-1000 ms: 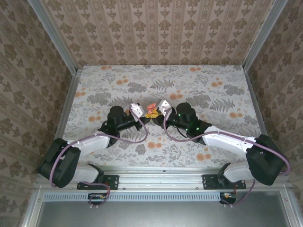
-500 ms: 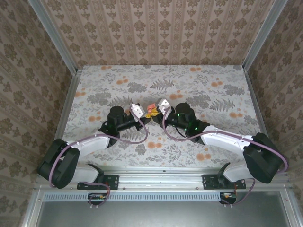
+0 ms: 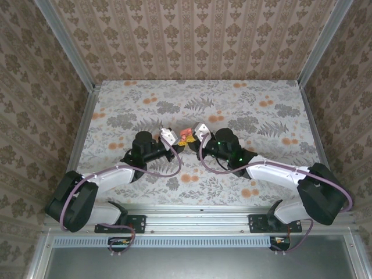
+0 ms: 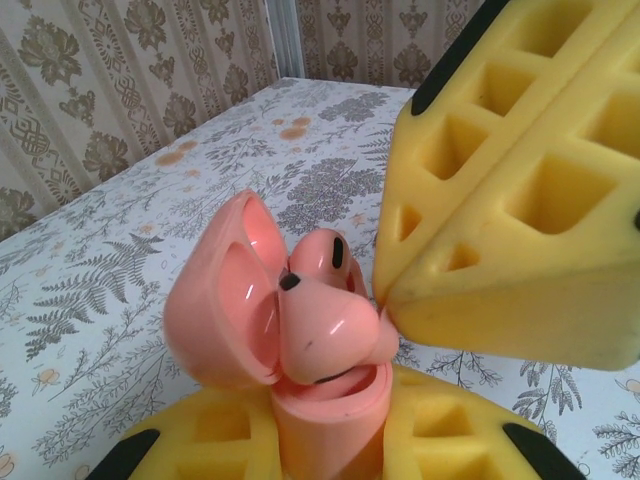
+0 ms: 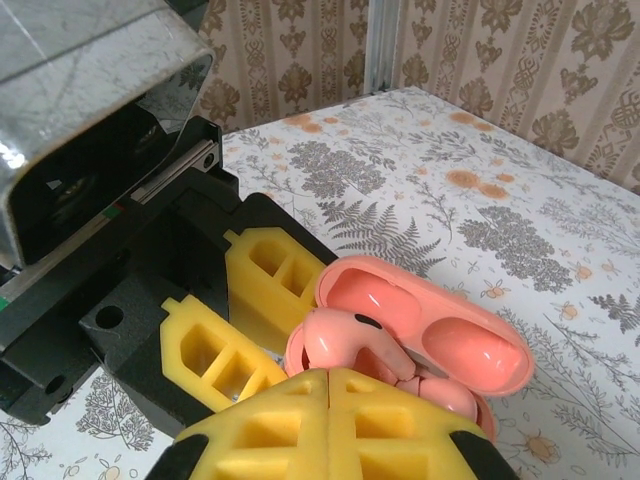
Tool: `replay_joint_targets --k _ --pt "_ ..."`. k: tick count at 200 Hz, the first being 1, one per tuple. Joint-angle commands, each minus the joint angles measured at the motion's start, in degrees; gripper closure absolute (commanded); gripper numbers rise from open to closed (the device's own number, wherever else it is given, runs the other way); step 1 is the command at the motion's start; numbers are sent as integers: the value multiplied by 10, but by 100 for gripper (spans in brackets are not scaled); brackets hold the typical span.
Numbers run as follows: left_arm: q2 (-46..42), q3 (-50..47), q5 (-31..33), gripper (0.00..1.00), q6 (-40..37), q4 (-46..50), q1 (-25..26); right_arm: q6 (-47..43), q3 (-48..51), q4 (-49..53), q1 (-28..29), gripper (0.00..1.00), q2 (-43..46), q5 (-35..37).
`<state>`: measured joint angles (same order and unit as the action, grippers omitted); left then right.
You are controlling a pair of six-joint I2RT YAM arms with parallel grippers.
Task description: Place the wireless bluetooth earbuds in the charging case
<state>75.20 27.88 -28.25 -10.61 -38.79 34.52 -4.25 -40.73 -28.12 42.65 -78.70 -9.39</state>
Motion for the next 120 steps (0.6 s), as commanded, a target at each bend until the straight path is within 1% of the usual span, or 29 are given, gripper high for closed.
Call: replay_joint_targets --k 1,49,120 --pt "-1 -3 -12 86 -2 -22 5 5 11 -2 1 99 23 8" --pt "4 -1 -13 86 0 -23 5 23 15 -12 -10 100 35 -19" --pt "17 -2 -16 87 9 -38 4 87 12 -43 -50 100 36 -132"
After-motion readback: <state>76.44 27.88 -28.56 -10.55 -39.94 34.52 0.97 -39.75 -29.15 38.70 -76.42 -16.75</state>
